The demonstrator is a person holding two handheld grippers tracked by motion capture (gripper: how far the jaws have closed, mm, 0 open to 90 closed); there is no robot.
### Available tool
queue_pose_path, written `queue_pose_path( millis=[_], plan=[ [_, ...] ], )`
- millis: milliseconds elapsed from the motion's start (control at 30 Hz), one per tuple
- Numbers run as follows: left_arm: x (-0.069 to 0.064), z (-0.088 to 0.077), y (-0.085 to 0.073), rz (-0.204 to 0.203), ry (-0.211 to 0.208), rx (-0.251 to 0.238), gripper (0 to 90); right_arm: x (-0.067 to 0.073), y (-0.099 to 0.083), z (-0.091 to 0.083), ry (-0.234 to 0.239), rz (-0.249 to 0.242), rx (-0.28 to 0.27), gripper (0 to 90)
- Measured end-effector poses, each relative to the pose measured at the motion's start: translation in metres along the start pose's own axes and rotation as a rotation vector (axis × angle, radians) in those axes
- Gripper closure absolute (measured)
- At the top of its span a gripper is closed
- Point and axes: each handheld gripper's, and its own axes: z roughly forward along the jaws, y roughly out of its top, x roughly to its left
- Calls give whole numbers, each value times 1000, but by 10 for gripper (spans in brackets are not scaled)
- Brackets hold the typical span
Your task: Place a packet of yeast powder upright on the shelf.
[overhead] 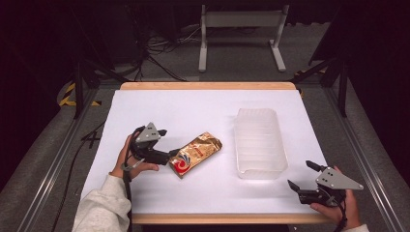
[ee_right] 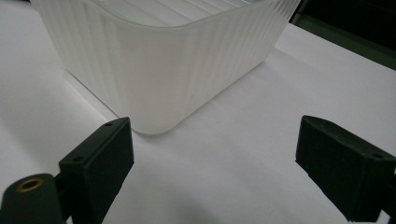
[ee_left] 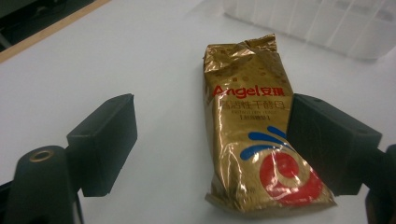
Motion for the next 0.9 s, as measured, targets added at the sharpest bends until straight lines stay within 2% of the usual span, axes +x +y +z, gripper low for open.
queue_pose_path(
  millis=[67,167,233,267,367,433,600,633,700,767,833,900],
  plan=[
    [2,9,6,-10,-39,22,209,-1,0,-1,0,8,-3,120],
    [5,20,12,-15,-67,16,245,-1,-1,-1,1,9,0,121],
    [6,26,16,-16,-68,31,261,-1,-1,-1,-4,9,4,122],
    [7,30,18,-15,-89,34,267,-1,-1,-1,-4,11,2,121],
    [8,41,24,-8,-100,62,282,-2,-2,-1,-4,13,3,122],
    [7,46,28,-10,-112,57,287,-2,-1,0,-5,9,5,123],
    [6,62,38,16,-143,94,357,-2,0,1,-12,9,1,124],
    [6,65,40,17,-143,93,361,-2,0,1,-12,9,0,124],
    [8,73,44,-2,-173,87,363,-3,1,1,-11,6,-3,124],
    [7,79,48,0,-174,98,365,-3,0,2,-13,9,-1,124],
    [8,85,51,-5,-213,90,382,-3,0,1,-16,6,0,124],
    [9,89,55,4,-204,71,422,-3,-1,1,-16,6,0,125]
  ],
)
